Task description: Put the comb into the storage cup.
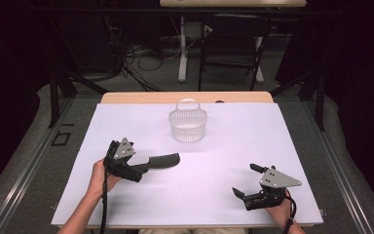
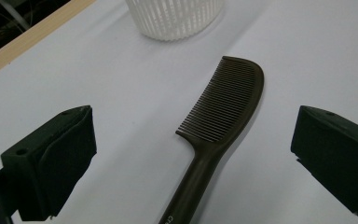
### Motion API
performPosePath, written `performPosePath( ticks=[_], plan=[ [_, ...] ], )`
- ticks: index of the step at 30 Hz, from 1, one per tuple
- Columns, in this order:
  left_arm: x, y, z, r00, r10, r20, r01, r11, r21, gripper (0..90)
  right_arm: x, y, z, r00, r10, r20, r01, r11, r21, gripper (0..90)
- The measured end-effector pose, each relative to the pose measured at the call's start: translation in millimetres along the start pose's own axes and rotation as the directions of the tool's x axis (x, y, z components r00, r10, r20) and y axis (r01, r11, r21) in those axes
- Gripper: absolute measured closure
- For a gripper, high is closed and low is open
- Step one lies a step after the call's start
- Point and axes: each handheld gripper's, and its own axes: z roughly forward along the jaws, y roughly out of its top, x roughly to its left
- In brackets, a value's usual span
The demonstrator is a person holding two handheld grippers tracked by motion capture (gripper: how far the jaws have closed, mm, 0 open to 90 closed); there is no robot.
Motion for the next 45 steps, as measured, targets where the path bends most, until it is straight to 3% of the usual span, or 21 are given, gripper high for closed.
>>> performPosePath(
  ticks=[6, 14, 17, 24, 27, 28, 29, 39, 43, 45],
  plan=[
    [4.2, 3.8, 5.3, 0.9992, 0.028, 0.027, -0.029, 0.9986, 0.043, 0.0, 0.4, 0.3, -1.9, 1.0, -0.004, 0.0, 0.004, 1.0, -0.002, 0.2],
    [5.5, 8.3, 13.5, 0.9951, 0.082, 0.055, -0.088, 0.9885, 0.123, 0.1, 0.1, -0.2, -0.4, 1.0, -0.005, -0.006, 0.005, 1.0, 0.0, 0.2],
    [7.2, 9.5, 15.0, 0.9915, 0.113, 0.063, -0.122, 0.9792, 0.162, 3.0, 0.3, 0.1, -1.1, 0.9999, -0.014, 0.0, 0.014, 1.0, 0.005, 0.2],
    [8.6, 11.8, 18.5, 0.9869, 0.146, 0.069, -0.157, 0.9659, 0.206, 9.3, 0.5, -0.6, 1.0, 0.9999, -0.01, -0.008, 0.01, 1.0, 0.013, 0.2],
    [8.7, 12.4, 21.2, 0.9824, 0.17, 0.078, -0.184, 0.954, 0.237, 13.0, 0.6, -0.4, 0.0, 0.9999, -0.012, -0.006, 0.012, 1.0, 0.009, 0.2],
    [8.7, 13.1, 23.1, 0.9791, 0.185, 0.086, -0.201, 0.9441, 0.262, 15.3, 0.3, -0.4, -0.5, 0.9999, -0.012, -0.004, 0.012, 1.0, 0.007, 0.2],
    [8.7, 13.1, 23.1, 0.9791, 0.185, 0.086, -0.201, 0.9441, 0.262, 15.7, 0.3, -0.4, -0.5, 0.9999, -0.012, -0.004, 0.012, 1.0, 0.007, 0.2],
    [11.7, 14.0, 30.1, 0.9624, 0.215, 0.166, -0.259, 0.9084, 0.328, 33.8, -0.2, -0.8, 0.4, 0.9999, -0.009, -0.009, 0.009, 1.0, 0.016, 0.2],
    [13.8, 14.6, 34.1, 0.9527, 0.219, 0.211, -0.285, 0.8835, 0.372, 41.5, 0.0, -0.9, 1.1, 0.9999, -0.01, -0.011, 0.01, 1.0, 0.016, 0.2],
    [14.1, 14.5, 36.8, 0.948, 0.213, 0.236, -0.293, 0.8757, 0.384, 45.4, 0.0, -1.0, 1.4, 0.9999, -0.01, -0.012, 0.011, 1.0, 0.017, 0.2]
  ],
)
